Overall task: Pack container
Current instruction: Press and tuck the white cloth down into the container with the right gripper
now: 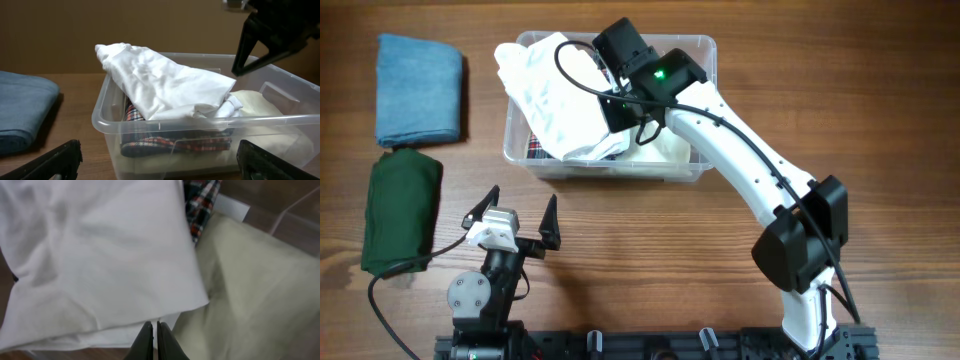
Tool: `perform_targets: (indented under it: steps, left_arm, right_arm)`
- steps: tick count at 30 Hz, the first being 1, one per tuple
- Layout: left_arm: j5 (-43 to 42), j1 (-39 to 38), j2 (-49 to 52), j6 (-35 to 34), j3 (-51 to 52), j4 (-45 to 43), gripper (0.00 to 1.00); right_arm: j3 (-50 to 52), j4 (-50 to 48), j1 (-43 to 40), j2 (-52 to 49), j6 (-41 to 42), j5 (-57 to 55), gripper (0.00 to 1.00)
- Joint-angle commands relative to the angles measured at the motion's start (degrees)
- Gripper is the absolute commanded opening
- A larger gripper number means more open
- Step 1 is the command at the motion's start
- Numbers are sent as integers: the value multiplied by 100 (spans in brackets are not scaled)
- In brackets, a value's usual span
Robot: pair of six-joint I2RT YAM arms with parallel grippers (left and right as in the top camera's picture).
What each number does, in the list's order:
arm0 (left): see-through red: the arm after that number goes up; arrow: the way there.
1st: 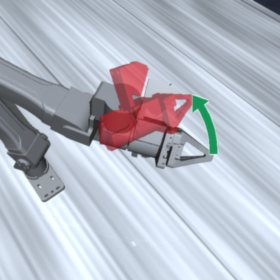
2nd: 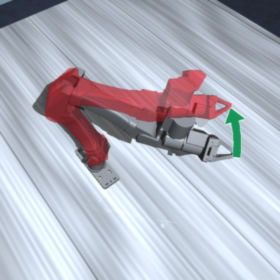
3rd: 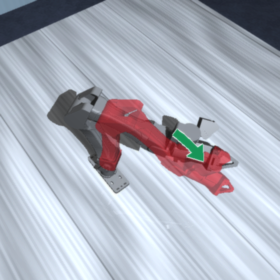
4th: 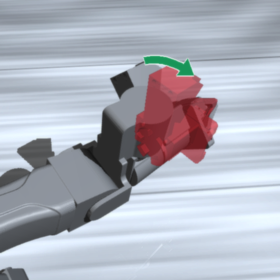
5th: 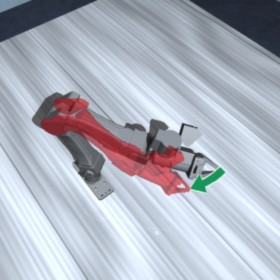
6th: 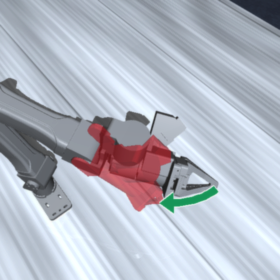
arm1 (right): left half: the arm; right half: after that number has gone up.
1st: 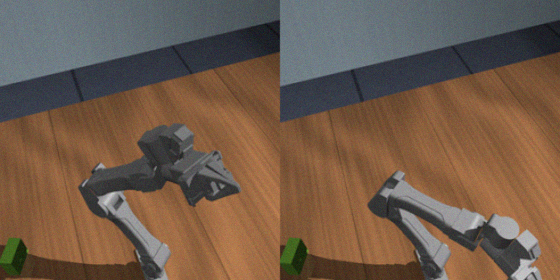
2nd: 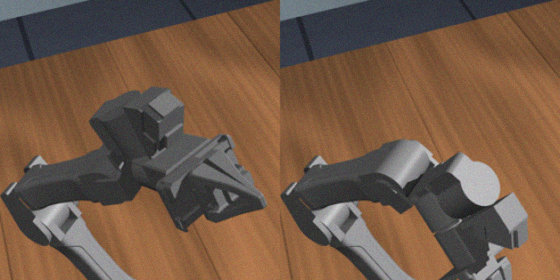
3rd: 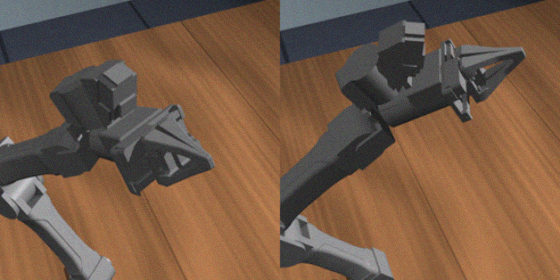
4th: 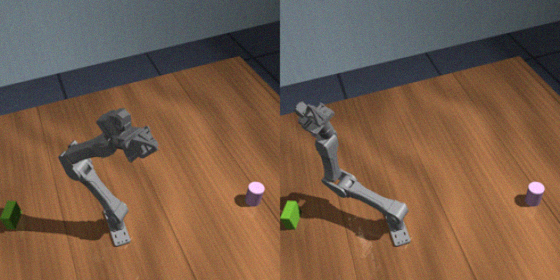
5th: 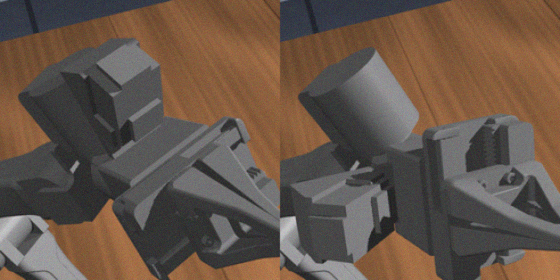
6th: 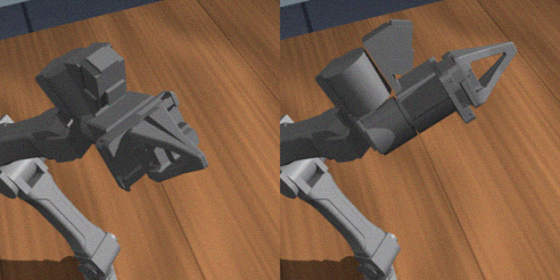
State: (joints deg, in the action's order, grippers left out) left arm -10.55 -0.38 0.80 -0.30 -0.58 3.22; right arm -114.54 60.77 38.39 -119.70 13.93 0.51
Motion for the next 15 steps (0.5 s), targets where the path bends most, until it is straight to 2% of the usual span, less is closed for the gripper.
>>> perform_targets:
  steps: [1,15]
  left_arm:
    - [35,-26,-42,-13,26,22,100]
    - [35,-26,-42,-13,26,22,100]
  right_arm:
    - [68,37,219,-205,-219,369,4]
    - [68,-299,909,-713,-216,389,4]
